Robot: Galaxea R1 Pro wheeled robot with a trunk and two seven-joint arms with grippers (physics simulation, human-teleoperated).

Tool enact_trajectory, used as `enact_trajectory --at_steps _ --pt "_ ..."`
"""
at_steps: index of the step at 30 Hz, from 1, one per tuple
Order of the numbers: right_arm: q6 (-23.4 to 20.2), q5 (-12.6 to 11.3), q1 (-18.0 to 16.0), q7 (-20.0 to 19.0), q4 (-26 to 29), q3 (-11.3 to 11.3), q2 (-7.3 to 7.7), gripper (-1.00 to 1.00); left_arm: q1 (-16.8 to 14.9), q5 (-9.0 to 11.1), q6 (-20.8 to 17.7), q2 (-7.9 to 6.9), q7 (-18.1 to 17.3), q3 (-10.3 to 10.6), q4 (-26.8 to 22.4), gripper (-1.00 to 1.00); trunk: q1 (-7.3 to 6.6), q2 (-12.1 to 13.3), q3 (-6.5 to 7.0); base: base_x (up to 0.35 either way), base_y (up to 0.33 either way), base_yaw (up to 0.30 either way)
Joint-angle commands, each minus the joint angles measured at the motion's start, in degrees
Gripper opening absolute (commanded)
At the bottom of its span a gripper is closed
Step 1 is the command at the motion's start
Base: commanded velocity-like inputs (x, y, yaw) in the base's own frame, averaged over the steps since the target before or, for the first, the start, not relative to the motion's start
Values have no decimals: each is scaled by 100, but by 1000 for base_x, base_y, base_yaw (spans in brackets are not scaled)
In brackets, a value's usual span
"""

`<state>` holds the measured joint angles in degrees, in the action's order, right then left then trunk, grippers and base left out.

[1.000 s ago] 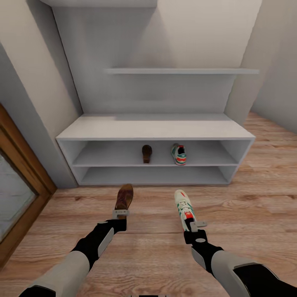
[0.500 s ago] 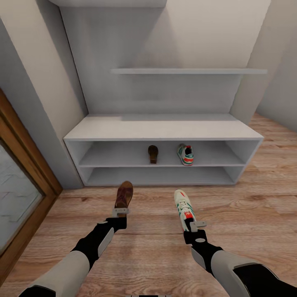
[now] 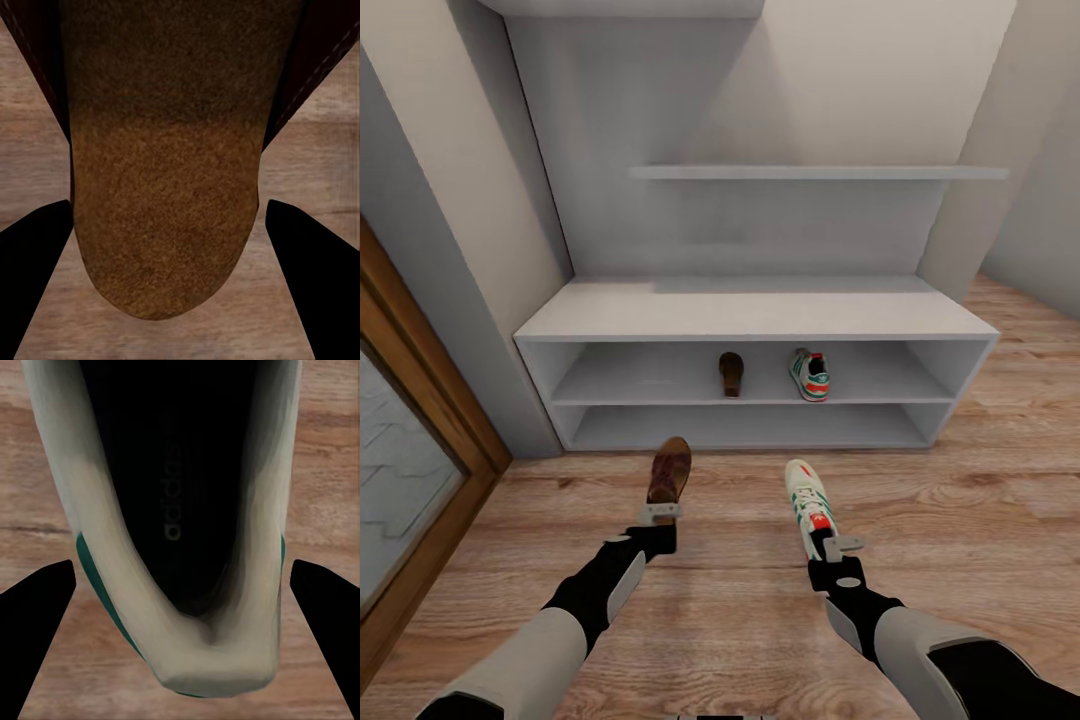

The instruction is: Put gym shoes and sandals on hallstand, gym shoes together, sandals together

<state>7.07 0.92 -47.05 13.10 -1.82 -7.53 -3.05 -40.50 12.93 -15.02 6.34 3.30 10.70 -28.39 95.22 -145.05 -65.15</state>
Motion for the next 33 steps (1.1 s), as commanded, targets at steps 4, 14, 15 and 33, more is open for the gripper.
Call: enact_trajectory --at_steps 4,14,15,33 --pt "23 6 -6 33 -30 -31 97 -100 -2 52 -46 89 175 37 -14 -100 -1 -2 -5 0 0 0" --pt "18 5 -8 34 -44 -37 240 -100 -3 60 -27 104 271 -14 -349 -100 -1 -2 -5 0 0 0" --pt "17 7 -8 34 -45 -37 241 -100 -3 58 -28 104 272 -13 -355 -100 -1 -2 -5 0 0 0" --pt "-27 12 -6 34 -47 -29 814 -100 -3 43 -3563 213 274 -153 -3033 -100 -1 -2 -5 0 0 0"
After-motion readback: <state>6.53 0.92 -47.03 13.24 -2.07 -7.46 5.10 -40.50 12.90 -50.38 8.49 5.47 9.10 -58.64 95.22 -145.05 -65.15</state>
